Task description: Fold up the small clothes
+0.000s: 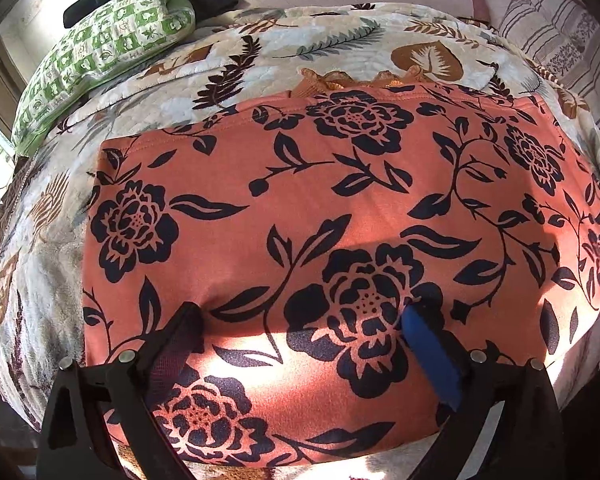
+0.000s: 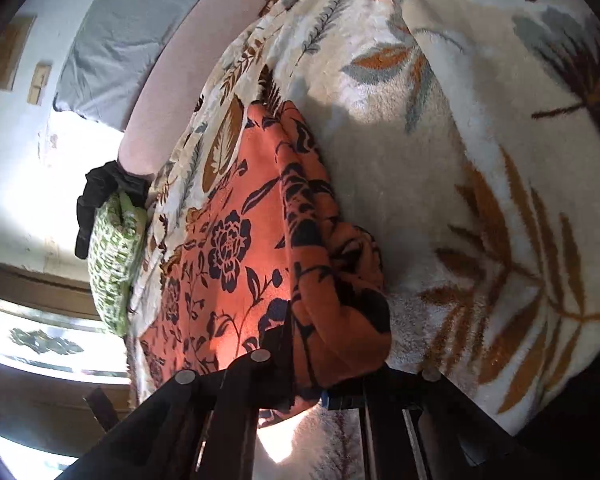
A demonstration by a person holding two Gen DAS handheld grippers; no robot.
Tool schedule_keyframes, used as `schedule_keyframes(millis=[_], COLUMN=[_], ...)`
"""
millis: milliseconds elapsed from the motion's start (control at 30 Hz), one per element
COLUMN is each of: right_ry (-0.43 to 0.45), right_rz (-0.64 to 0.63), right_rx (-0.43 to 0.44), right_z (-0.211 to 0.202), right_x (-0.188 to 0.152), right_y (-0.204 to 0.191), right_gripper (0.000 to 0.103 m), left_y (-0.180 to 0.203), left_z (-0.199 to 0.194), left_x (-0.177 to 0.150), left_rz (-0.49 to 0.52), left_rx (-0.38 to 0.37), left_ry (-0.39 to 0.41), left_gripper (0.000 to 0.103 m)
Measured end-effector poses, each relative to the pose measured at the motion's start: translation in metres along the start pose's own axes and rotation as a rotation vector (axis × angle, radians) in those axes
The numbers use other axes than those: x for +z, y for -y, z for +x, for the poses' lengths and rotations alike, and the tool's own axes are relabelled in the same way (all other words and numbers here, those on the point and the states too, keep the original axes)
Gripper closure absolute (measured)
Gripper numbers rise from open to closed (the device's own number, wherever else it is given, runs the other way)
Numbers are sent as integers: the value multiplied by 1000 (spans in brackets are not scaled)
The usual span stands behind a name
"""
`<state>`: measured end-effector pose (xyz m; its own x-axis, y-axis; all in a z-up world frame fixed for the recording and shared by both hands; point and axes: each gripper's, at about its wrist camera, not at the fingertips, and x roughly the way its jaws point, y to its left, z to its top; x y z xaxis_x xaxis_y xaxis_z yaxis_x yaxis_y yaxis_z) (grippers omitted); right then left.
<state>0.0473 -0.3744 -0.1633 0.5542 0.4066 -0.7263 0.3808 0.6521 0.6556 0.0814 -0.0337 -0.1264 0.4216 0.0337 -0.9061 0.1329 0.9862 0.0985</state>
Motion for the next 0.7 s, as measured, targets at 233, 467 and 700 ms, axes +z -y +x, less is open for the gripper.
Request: schedule_keyframes(millis=[233, 467, 700], right_ry=[3, 61, -106], right_rz=[-34, -305, -534], right_rx=[-117, -102, -316], right_z=[-34, -13, 76], right_x=[4, 80, 85], right_y=[18, -48, -85], right_gripper=[52, 42, 100], left_y=[0, 4, 0], left_z=[-19, 7, 0], left_x=[12, 6, 8], left_rz=[7, -5, -1], left_rx=[-2, -11, -15], left_ry=[84, 18, 14], left_gripper=[3, 1, 1])
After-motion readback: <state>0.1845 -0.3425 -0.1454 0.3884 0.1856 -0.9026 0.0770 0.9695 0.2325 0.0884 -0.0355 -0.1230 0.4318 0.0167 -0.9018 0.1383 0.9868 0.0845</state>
